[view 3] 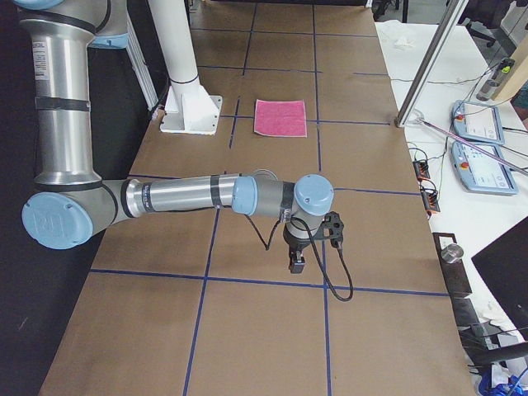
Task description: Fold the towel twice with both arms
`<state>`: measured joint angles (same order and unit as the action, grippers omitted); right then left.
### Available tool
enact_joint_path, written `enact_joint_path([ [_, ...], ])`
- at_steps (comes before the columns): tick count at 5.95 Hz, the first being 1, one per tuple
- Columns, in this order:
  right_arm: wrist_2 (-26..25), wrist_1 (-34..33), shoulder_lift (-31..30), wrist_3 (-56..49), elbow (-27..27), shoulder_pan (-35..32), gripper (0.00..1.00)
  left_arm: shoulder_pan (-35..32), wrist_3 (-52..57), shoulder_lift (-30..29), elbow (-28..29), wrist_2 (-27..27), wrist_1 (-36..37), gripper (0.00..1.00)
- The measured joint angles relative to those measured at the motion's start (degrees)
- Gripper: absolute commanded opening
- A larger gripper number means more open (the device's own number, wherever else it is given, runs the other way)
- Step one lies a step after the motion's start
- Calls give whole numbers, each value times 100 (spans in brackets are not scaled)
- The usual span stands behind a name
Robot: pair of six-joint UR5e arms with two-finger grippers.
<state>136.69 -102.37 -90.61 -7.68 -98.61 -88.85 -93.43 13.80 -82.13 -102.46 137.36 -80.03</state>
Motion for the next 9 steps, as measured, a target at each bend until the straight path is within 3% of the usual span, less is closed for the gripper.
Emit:
enact_joint_path([
  [2,144,214,20,60,-56,198,100,0,-7,11,29,-15,-14,100],
  [4,259,811,107,949,-134,727,100,0,32,7,85,-1,-34,100],
  [7,213,2325,481,4022,-421,2056,100,32,17,-37,113,5,-404,100],
  [9,-307,2615,997,6368,-903,3242,100,117,-176,-53,110,22,-607,100],
])
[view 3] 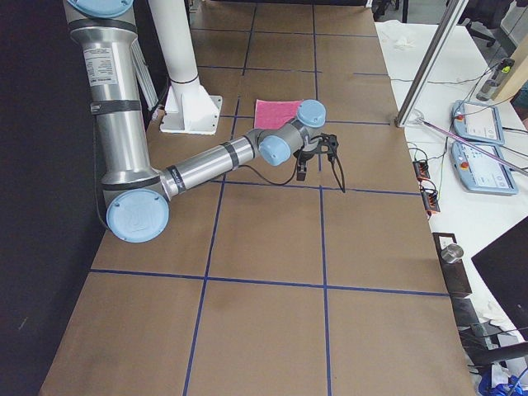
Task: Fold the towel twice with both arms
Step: 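Move the right gripper to the towel corner nearest it and farthest from robot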
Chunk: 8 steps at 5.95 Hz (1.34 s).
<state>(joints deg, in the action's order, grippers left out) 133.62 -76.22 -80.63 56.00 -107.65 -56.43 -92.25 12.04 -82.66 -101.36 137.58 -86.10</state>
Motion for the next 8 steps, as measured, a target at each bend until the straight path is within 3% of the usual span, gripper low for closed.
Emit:
enact_joint_path([
  [3,-1799,-58,841,2959,-378,2265,97,648,-872,-19,-44,81,-504,100],
  [6,-3055,-443,1436,4004,76,3547,89,1029,-1794,-22,-54,99,-1066,100],
  [8,-3438,-508,1539,4207,327,3787,66,1049,-1913,-22,-75,133,-1135,100],
])
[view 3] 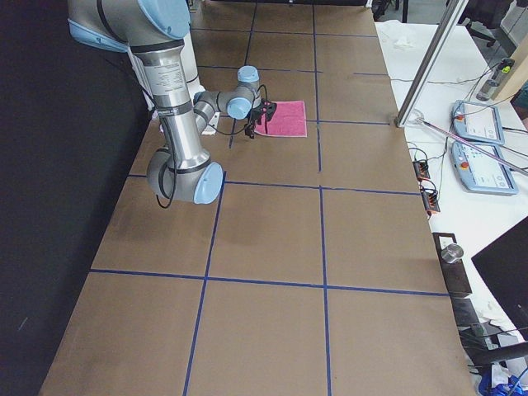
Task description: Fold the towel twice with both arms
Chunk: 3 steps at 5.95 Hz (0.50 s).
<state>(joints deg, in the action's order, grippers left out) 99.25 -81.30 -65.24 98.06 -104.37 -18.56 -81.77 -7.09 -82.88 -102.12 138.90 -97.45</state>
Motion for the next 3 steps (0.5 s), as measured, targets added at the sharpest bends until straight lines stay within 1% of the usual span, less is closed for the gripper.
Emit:
enact_joint_path([
  [1,-109,-4,104,157,138,21,45,3,-8,0,-3,55,-5,100],
  [2,-177,-7,154,231,183,23,30,3,-11,0,-5,130,-6,100],
  [3,-219,-8,162,248,178,22,30,3,-11,0,-8,160,-9,100],
])
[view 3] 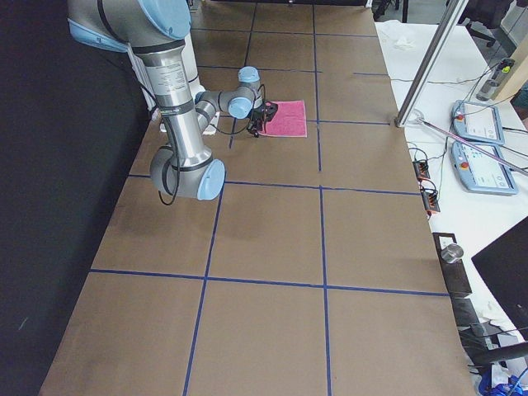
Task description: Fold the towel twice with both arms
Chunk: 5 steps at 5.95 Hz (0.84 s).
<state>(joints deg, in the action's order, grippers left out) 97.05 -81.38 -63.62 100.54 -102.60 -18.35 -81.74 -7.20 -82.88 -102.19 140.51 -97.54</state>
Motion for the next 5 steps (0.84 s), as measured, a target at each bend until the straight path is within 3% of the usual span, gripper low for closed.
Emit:
enact_joint_path([
  [3,-19,-130,-32,5,-178,0,48,0,0,2,-2,20,6,100],
  [5,-13,-244,2,1,-197,25,48,0,-7,8,-2,21,7,100],
])
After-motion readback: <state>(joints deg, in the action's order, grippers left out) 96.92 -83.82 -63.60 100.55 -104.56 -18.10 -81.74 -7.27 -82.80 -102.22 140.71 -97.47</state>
